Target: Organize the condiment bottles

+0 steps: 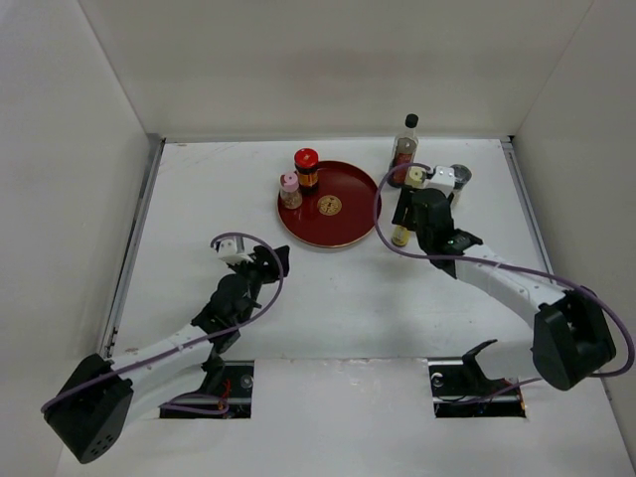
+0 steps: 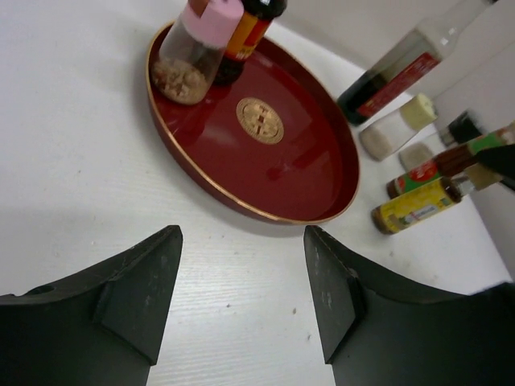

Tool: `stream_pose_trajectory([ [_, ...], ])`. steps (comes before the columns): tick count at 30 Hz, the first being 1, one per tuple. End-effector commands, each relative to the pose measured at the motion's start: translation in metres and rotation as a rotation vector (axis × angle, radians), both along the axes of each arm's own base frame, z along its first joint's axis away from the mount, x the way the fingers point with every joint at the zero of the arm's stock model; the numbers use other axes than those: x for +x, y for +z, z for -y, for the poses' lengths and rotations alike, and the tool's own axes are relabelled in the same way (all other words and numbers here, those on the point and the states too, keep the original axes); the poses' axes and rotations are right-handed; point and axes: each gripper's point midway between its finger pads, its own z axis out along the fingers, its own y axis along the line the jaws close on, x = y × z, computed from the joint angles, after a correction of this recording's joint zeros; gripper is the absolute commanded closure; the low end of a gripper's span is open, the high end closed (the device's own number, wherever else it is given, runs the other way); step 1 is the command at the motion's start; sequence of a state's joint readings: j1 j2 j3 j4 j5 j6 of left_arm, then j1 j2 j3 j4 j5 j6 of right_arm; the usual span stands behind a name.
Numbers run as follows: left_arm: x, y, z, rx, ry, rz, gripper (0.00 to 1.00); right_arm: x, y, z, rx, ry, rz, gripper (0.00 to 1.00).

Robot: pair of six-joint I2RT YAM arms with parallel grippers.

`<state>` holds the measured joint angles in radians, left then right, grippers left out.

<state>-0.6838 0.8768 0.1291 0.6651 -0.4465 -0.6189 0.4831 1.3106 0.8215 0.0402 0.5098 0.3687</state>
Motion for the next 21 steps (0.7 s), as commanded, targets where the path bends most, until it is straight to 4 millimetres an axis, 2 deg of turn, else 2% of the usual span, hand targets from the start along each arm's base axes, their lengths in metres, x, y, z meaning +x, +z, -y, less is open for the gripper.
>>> stream_pose_trajectory([
  [1,0.0,0.028,-0.011,-0.078,0.058,0.107,0.4,0.015,0.015,-0.005,0.011,0.007,0.027,0.28],
  [5,-0.004,0.029,-0.03,-0.115,0.135,0.131,0.38,0.022,0.008,-0.008,0.004,0.004,0.011,0.39],
  [9,-0.005,0.025,-0.037,-0.127,0.175,0.124,0.36,0.025,0.006,-0.008,-0.013,-0.008,0.007,0.63],
  [11,-0.003,0.02,-0.036,-0.115,0.177,0.109,0.35,0.025,0.012,-0.004,-0.015,-0.031,0.028,0.7],
  [13,-0.002,0.015,-0.035,-0.105,0.177,0.095,0.35,0.021,0.027,-0.001,-0.017,-0.045,0.06,0.72],
  [16,-0.001,0.014,-0.038,-0.112,0.194,0.089,0.33,0.011,0.066,-0.008,0.009,-0.027,0.146,0.73],
  [18,-0.001,0.014,-0.041,-0.118,0.205,0.092,0.32,0.008,0.087,-0.022,0.037,0.01,0.185,0.72],
  [21,-0.001,0.016,-0.048,-0.136,0.227,0.1,0.31,0.011,0.106,-0.064,0.076,0.117,0.203,0.72],
])
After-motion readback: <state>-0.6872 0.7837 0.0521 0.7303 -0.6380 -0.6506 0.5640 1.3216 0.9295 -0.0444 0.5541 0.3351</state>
